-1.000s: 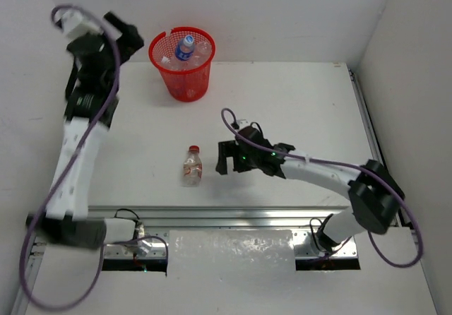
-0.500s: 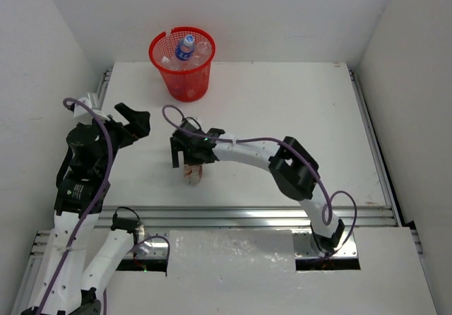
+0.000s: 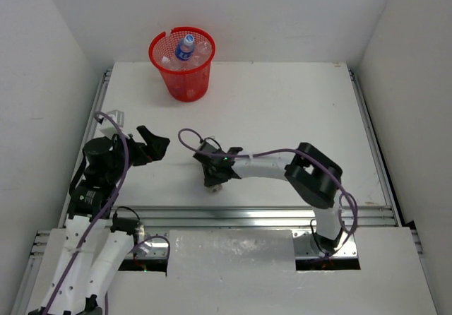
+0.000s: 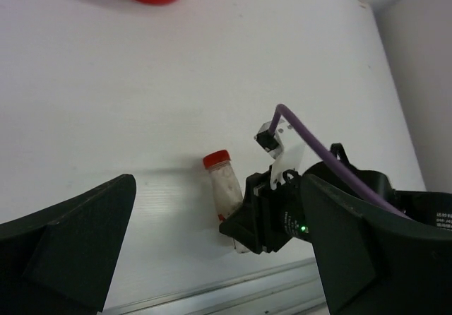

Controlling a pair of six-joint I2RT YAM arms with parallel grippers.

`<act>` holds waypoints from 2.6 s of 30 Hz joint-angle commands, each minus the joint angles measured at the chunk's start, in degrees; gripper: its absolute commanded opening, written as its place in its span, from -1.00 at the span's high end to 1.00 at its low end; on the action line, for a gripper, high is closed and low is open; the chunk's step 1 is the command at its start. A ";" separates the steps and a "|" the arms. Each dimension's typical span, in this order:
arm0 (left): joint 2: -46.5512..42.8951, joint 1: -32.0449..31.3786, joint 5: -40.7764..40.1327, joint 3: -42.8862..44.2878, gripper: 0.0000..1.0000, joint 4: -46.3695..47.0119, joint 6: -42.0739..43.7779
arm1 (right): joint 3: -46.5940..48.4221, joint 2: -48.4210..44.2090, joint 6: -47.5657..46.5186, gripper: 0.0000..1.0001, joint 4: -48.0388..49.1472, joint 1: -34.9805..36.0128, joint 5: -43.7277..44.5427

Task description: Put the plastic bottles in the bin

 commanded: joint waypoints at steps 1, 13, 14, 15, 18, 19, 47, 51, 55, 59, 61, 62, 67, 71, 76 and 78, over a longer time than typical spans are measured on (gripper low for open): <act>-0.34 0.10 11.73 -4.63 -0.99 7.98 -3.09 | -8.75 -9.90 -7.80 0.67 17.81 -0.05 -3.74; 5.10 -13.51 36.98 -17.48 -0.99 46.65 -18.57 | -38.05 -45.08 -30.75 0.73 44.39 -0.05 -28.41; 5.63 -15.09 36.45 -16.96 -1.00 47.71 -18.13 | -37.78 -46.13 -30.84 0.73 44.39 -0.05 -29.92; 6.16 -18.07 36.36 -16.86 -0.99 48.50 -17.87 | -37.69 -46.75 -30.93 0.73 44.30 -0.05 -30.72; 7.83 -22.04 36.70 -16.25 -0.99 50.17 -16.55 | -37.34 -49.38 -30.23 0.71 44.21 -0.05 -32.83; 8.36 -22.66 36.79 -16.25 -0.95 50.96 -16.55 | -37.17 -50.00 -30.14 0.70 44.12 -0.05 -33.19; 82.24 -2.98 -42.13 97.98 1.00 6.89 -0.12 | -51.39 -80.58 -12.82 -0.98 4.83 -0.05 4.61; 83.77 -2.37 -42.04 90.14 1.00 23.34 5.15 | -54.30 -81.38 -11.34 -0.98 4.84 0.04 2.15; 87.63 -0.70 -38.20 91.14 0.99 27.85 5.34 | -55.80 -81.12 -10.02 -0.98 4.75 0.04 -1.89; 93.43 -0.78 -33.34 96.42 0.63 28.73 5.51 | -57.38 -80.68 -8.52 -0.98 5.10 0.04 -3.31; 95.19 -0.61 -32.03 96.60 0.25 28.99 5.34 | -57.47 -79.98 -8.00 -0.98 6.06 0.04 -3.66; 95.81 -0.52 -31.41 96.60 0.05 29.08 5.51 | -57.47 -79.71 -7.90 -0.98 6.59 0.04 -4.01; 97.31 -0.17 -29.04 95.82 -0.99 28.47 4.64 | -55.90 -74.53 -8.61 -0.98 9.05 -0.05 -5.86; 95.29 0.01 -23.60 95.20 -0.99 27.77 3.14 | -54.22 -71.45 -9.13 -0.98 8.79 0.04 -4.10; 90.28 0.01 -18.32 91.95 -0.99 29.35 3.49 | -51.85 -69.43 -9.22 -0.98 7.65 0.04 -1.55; 88.97 0.01 -17.27 91.77 -0.99 27.86 3.93 | -51.14 -69.43 -9.05 -0.98 6.94 0.04 -1.28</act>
